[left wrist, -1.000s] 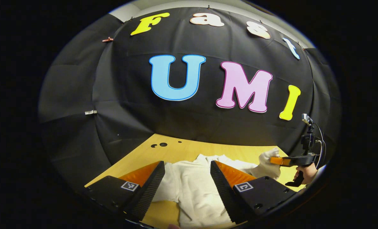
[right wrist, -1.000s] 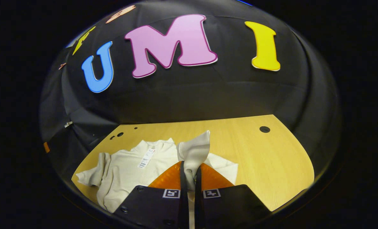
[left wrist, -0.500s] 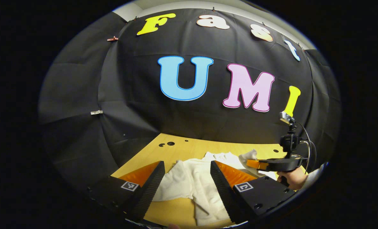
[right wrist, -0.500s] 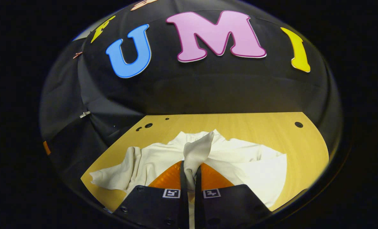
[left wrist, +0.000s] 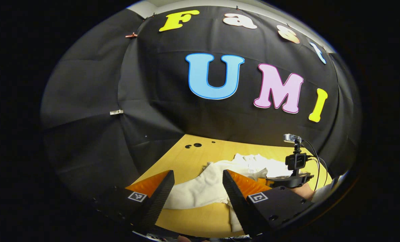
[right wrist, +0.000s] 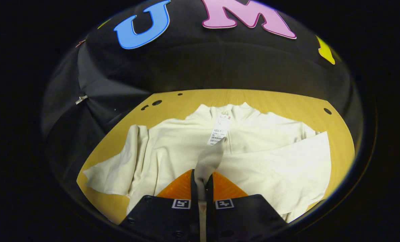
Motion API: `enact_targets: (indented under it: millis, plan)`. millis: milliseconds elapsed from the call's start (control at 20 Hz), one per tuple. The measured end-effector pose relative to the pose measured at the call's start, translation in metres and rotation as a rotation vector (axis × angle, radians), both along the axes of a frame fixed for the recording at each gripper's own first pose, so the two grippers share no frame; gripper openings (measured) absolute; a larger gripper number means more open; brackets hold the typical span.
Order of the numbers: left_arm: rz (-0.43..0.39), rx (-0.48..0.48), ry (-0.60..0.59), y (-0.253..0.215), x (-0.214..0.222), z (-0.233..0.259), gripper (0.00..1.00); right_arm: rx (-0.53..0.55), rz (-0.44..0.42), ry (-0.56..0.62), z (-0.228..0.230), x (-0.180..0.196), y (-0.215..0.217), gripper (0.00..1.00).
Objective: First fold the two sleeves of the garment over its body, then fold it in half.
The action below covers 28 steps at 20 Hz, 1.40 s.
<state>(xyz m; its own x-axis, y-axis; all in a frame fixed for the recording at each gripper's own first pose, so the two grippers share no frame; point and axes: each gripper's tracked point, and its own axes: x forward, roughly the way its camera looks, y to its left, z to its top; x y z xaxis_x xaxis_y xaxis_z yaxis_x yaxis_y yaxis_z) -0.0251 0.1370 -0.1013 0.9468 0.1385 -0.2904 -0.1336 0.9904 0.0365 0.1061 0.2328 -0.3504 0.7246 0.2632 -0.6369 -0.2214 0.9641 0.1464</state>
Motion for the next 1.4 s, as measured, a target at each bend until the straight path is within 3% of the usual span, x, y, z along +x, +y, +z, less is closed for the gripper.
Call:
enact_targets:
  millis: [150,250,300,350,400,500,550,600,650,700,1050,1250,1400]
  plan:
    - [0.008,0.012,0.016,0.018,0.002,-0.012,0.94,0.028,-0.026,0.042,-0.01,-0.005,0.004,0.2]
    - [0.018,0.008,0.034,0.03,0.003,-0.024,0.94,0.052,-0.015,0.048,-0.008,-0.008,0.011,0.2]
    - [0.024,0.003,0.039,0.035,0.003,-0.026,0.94,0.063,-0.007,0.05,-0.004,-0.01,0.015,0.29]
    - [0.029,-0.004,0.044,0.037,0.004,-0.031,0.94,0.079,0.005,0.053,-0.003,-0.013,0.021,0.24]
    - [0.033,-0.009,0.047,0.04,0.005,-0.034,0.94,0.096,0.017,0.059,-0.001,-0.015,0.026,0.37]
    - [0.037,-0.009,0.056,0.044,0.006,-0.041,0.93,0.117,0.029,0.067,0.001,-0.02,0.035,0.44]
    - [0.037,-0.001,0.067,0.047,0.007,-0.047,0.94,0.13,0.027,0.071,0.005,-0.023,0.038,0.34]
    - [0.037,0.007,0.075,0.049,0.009,-0.054,0.94,0.139,0.025,0.073,0.009,-0.026,0.039,0.47]
    - [0.036,0.014,0.082,0.051,0.011,-0.06,0.93,0.14,0.025,0.069,0.015,-0.029,0.038,0.39]
    - [0.039,0.022,0.091,0.053,0.014,-0.066,0.93,0.133,0.027,0.065,0.02,-0.033,0.035,0.54]
    - [0.151,0.0,0.177,0.085,0.024,-0.127,0.94,0.06,0.076,0.021,0.054,-0.072,-0.008,0.56]
    - [0.262,-0.02,0.255,0.116,0.019,-0.161,0.94,0.074,0.026,0.026,0.067,-0.091,-0.032,0.55]
    - [0.286,-0.01,0.276,0.13,0.022,-0.176,0.94,0.072,0.004,0.032,0.068,-0.103,-0.044,0.55]
